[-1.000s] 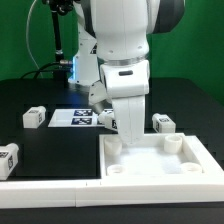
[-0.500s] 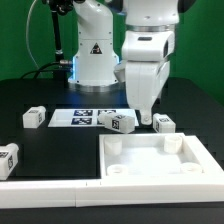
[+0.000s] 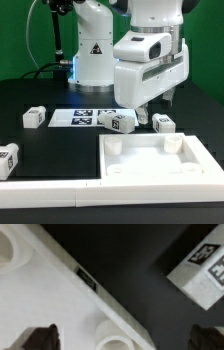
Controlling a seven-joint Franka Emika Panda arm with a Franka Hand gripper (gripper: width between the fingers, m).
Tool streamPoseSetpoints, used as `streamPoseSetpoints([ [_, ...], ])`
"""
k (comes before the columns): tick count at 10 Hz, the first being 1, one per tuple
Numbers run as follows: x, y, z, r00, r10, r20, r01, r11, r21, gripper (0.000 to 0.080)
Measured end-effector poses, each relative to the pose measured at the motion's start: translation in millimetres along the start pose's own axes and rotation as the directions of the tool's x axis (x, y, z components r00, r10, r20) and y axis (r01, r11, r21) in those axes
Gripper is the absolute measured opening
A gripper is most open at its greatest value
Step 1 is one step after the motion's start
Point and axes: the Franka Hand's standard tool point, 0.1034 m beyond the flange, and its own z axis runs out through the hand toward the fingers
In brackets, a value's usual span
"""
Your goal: Assemble one leg
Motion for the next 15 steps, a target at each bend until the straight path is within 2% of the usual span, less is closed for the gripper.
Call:
streamPoseSetpoints([
  [1, 0.5, -3.0, 0.5, 0.993, 0.119, 0.001, -0.119, 0.993, 0.002, 0.0649],
  [2, 1.1, -15.6, 3.4, 0.957, 0.290, 0.014, -0.290, 0.957, 0.004, 0.0649],
  [4, 8.3, -34.5, 6.2, 0.858, 0.511, 0.038, -0.512, 0.859, 0.003, 0.0649],
  [5, 8.1, -36.5, 8.8, 0.852, 0.521, 0.043, -0.522, 0.853, 0.010, 0.0649],
  [8, 8.0, -36.4, 9.0, 0.855, 0.517, 0.043, -0.518, 0.855, 0.011, 0.0649],
  [10, 5.6, -43.6, 8.0, 0.827, 0.548, 0.130, -0.554, 0.833, 0.011, 0.0649],
  [11, 9.6, -43.5, 7.8, 0.809, 0.563, 0.170, -0.574, 0.819, 0.019, 0.0649],
  [12, 12.5, -43.4, 10.2, 0.784, 0.589, 0.194, -0.605, 0.796, 0.030, 0.0649],
  [14, 13.4, -45.2, 13.2, 0.783, 0.590, 0.198, -0.607, 0.794, 0.035, 0.0649],
  [15, 8.7, -48.4, 12.5, 0.770, 0.579, 0.267, -0.608, 0.793, 0.034, 0.0649],
])
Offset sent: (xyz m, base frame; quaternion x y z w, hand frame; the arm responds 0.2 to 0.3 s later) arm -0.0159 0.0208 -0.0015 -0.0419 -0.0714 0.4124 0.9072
